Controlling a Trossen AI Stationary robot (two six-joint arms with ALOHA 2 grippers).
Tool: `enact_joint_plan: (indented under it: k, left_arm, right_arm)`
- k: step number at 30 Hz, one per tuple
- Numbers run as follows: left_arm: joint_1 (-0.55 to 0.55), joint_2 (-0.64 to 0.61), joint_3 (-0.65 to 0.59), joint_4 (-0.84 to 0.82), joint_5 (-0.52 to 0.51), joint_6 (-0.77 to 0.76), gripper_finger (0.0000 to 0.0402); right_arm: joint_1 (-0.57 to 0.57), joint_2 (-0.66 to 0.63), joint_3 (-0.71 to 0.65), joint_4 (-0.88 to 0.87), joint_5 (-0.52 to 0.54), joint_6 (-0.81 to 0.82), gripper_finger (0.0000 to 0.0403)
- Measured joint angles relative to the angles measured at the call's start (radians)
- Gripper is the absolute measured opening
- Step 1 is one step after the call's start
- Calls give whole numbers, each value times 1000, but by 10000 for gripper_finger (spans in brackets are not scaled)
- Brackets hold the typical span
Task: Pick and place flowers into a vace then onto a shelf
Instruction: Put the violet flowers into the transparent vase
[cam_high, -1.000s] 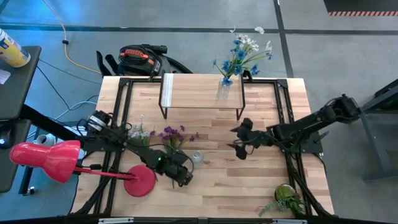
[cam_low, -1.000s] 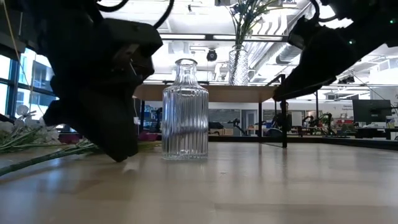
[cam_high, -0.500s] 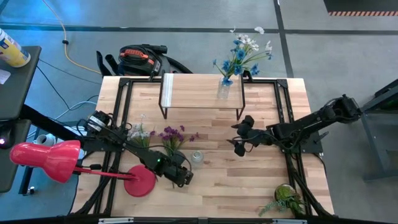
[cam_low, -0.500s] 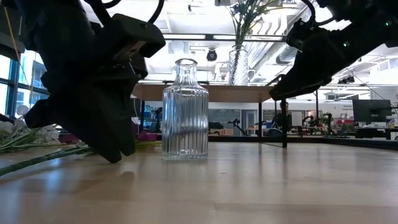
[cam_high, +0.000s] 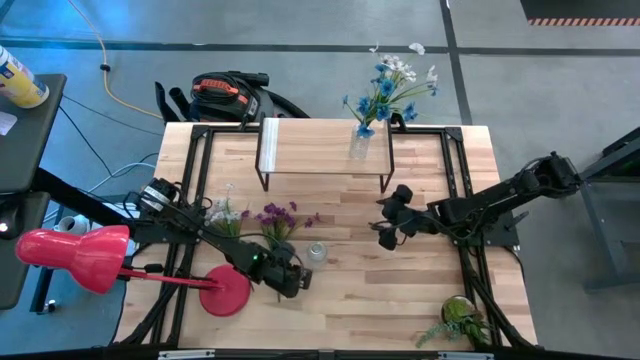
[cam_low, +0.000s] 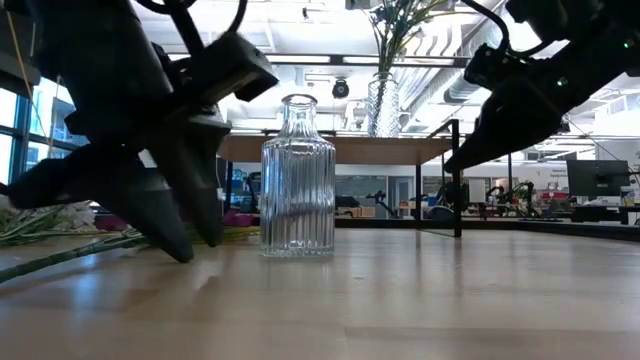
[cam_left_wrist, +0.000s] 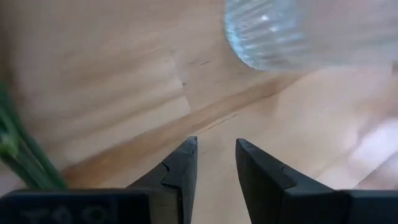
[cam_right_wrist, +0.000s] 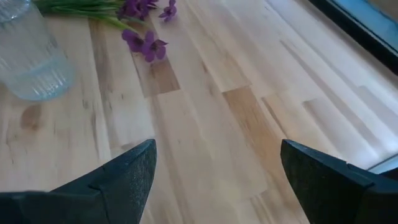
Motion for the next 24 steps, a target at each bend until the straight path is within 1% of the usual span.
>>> enact_joint_plan:
  k: [3,6,11,24]
  left_arm:
    - [0,2,-2,60,22,-148,145]
    - [-2,3,-1,131,25,-210,145]
    - [-1,3,-1,144,5,-219,145]
    - [-1,2,-1,151,1,-219,145]
  right_arm:
    - [0,0,0,0,-3,-27,332]
    - [0,0,0,0,-11,-44,332]
    - [0,0,0,1,-12,-65,332]
    - [0,0,0,3,-8,-65,332]
